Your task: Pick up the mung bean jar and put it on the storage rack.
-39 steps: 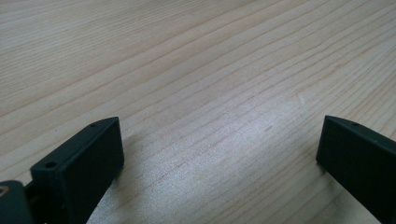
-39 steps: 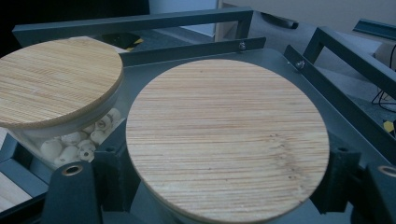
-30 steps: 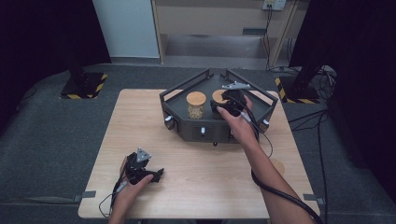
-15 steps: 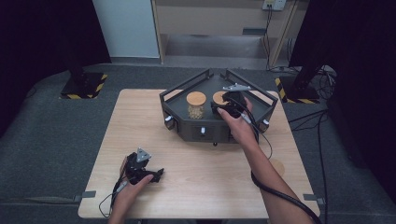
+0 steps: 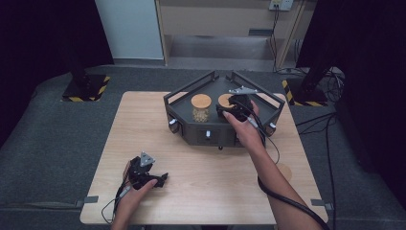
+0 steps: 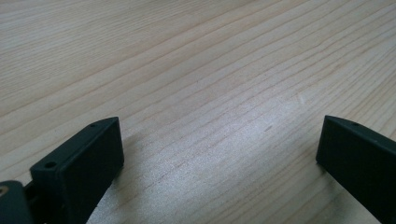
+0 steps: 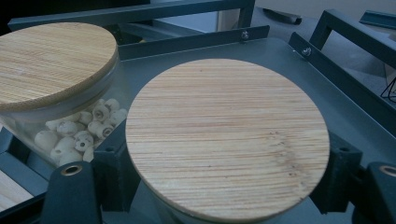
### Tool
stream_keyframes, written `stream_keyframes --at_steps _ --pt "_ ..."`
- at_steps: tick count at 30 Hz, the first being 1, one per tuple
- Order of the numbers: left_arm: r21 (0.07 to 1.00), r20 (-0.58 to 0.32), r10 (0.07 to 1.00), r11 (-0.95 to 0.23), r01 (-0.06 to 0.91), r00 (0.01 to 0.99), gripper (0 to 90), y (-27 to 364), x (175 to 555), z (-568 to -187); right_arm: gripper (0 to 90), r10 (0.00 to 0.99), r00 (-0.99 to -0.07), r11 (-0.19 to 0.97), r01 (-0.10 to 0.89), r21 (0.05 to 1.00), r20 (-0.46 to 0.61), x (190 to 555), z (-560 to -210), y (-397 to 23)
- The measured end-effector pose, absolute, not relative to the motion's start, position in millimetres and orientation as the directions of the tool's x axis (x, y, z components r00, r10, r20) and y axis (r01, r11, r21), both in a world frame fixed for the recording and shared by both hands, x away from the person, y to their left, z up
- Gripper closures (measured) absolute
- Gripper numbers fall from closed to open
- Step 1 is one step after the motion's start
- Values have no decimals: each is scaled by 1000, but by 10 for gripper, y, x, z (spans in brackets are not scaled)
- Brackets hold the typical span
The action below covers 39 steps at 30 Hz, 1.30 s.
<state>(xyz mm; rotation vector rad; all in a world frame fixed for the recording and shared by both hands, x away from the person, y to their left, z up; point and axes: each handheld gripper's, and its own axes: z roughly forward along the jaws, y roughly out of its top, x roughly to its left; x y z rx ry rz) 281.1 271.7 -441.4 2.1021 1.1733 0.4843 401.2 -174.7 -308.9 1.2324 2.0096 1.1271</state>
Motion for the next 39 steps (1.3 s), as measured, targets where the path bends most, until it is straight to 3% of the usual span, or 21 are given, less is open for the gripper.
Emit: stream_keyframes --at_steps 14,39 --pt "709 -4 850 -369 601 526 0 2718 2812 -4414 102 895 -447 210 418 884 -2 3868 -3021 -1838" --pt "710 -4 850 -369 601 526 0 2718 2812 -4414 65 869 -494 246 381 891 -28 3514 -2901 -2107"
